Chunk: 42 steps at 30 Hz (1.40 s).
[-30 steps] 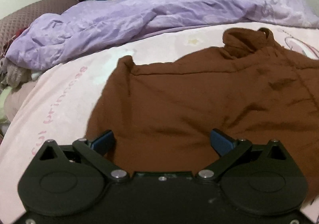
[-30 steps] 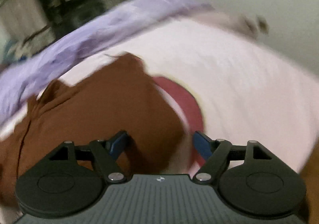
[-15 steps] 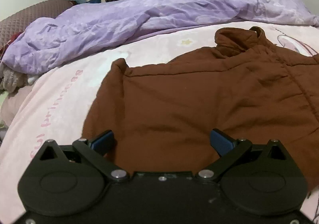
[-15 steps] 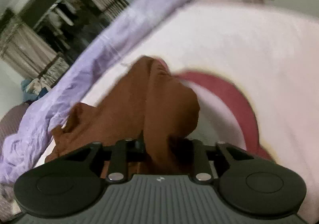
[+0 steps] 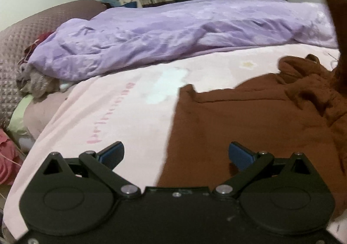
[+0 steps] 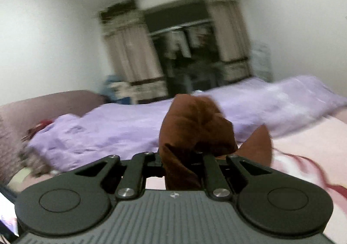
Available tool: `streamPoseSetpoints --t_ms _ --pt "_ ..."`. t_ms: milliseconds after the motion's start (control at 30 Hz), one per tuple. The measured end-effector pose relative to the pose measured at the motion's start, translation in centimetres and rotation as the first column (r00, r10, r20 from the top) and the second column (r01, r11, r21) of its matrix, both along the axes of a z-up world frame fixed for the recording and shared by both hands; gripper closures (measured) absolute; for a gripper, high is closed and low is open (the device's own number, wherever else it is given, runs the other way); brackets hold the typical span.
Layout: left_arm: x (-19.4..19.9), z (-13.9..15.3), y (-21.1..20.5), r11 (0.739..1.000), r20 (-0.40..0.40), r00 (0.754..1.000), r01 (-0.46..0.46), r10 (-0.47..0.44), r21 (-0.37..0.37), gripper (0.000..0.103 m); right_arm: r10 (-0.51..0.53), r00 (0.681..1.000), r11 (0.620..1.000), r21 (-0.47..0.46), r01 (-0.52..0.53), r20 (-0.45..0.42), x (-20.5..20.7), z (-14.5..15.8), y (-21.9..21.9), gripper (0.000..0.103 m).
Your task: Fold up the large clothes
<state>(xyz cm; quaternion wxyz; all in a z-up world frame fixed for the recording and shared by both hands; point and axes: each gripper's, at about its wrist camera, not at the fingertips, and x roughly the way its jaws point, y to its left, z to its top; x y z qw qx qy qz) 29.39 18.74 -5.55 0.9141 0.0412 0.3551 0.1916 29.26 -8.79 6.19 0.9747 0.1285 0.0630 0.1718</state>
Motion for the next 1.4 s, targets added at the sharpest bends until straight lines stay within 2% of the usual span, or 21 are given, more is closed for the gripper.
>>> streamPoseSetpoints --t_ms 133,300,367,433,533,633,700,733,800,833,967,1100,1233,1300,1367,1400 --pt "-1.3 -0.2 2.8 0.999 -0.003 0.999 -0.037 0.037 -0.017 0.000 0.113 0.993 0.994 -0.017 -0.112 0.023 -0.8 0.8 6.3 0.091" --pt "-2.3 -2.4 5.4 0.997 -0.043 0.997 -0.060 0.058 -0.046 0.000 0.185 0.981 0.977 -0.098 -0.190 -0.058 -2.0 -2.5 12.4 0.091" --pt "-2.9 -3.4 6.3 0.995 -0.058 0.996 -0.073 0.069 -0.067 0.000 0.201 0.971 0.972 -0.095 -0.214 -0.127 -1.7 -4.2 13.5 0.091" --pt "-3.3 -3.9 7.0 0.993 -0.068 0.995 -0.083 0.077 -0.080 0.000 0.214 0.963 0.970 -0.083 -0.230 -0.165 -1.7 -4.5 14.5 0.091" --pt "-3.3 -3.7 7.4 0.993 -0.066 0.994 -0.089 0.083 -0.084 0.000 0.246 0.962 0.962 -0.095 -0.258 -0.123 -2.2 -3.0 15.6 0.092" --pt "-3.4 -3.7 7.3 0.992 -0.060 0.994 -0.093 0.088 -0.090 0.000 0.238 0.963 0.960 -0.118 -0.253 -0.129 -2.6 -3.4 15.9 0.092" --pt "-3.2 -4.4 7.2 0.990 -0.067 0.994 -0.098 0.091 -0.104 0.000 0.186 0.964 0.965 -0.149 -0.216 -0.190 -1.9 -5.7 16.2 0.092" --pt "-3.3 -4.9 7.1 0.989 -0.077 0.992 -0.103 0.095 -0.109 0.000 0.163 0.956 0.966 -0.156 -0.205 -0.244 -1.1 -7.3 16.4 0.092" --pt "-3.2 -5.9 6.8 0.987 -0.105 0.989 -0.115 0.103 -0.110 0.000 0.171 0.921 0.969 -0.111 -0.222 -0.351 0.4 -10.2 16.1 0.092" --pt "-3.2 -6.3 6.6 0.987 -0.112 0.988 -0.121 0.109 -0.106 0.000 0.179 0.916 0.966 -0.113 -0.233 -0.360 0.5 -10.9 16.1 0.092" --pt "-3.5 -6.3 6.3 0.985 -0.110 0.986 -0.139 0.127 -0.107 0.000 0.152 0.944 0.958 -0.193 -0.214 -0.294 -1.4 -10.4 16.9 0.090" --pt "-3.7 -6.0 5.5 0.985 -0.109 0.985 -0.147 0.138 -0.088 0.000 0.170 0.934 0.960 -0.162 -0.229 -0.313 -1.2 -10.8 16.4 0.090" --pt "-3.8 -5.6 5.5 0.983 -0.113 0.981 -0.168 0.159 -0.073 0.000 0.169 0.933 0.956 -0.177 -0.233 -0.316 -1.1 -10.8 16.8 0.090" --pt "-4.1 -4.4 5.5 0.983 -0.086 0.983 -0.167 0.161 -0.073 0.000 0.170 0.940 0.951 -0.201 -0.235 -0.296 -1.6 -9.6 17.0 0.086" --pt "-4.9 -2.4 5.2 0.985 -0.046 0.987 -0.158 0.156 -0.066 0.000 0.187 0.945 0.949 -0.200 -0.245 -0.268 -2.2 -8.1 16.9 0.073" --pt "-5.3 -1.4 5.1 0.986 -0.023 0.988 -0.152 0.151 -0.062 0.000 0.190 0.946 0.952 -0.185 -0.243 -0.263 -2.6 -7.2 16.5 0.070"
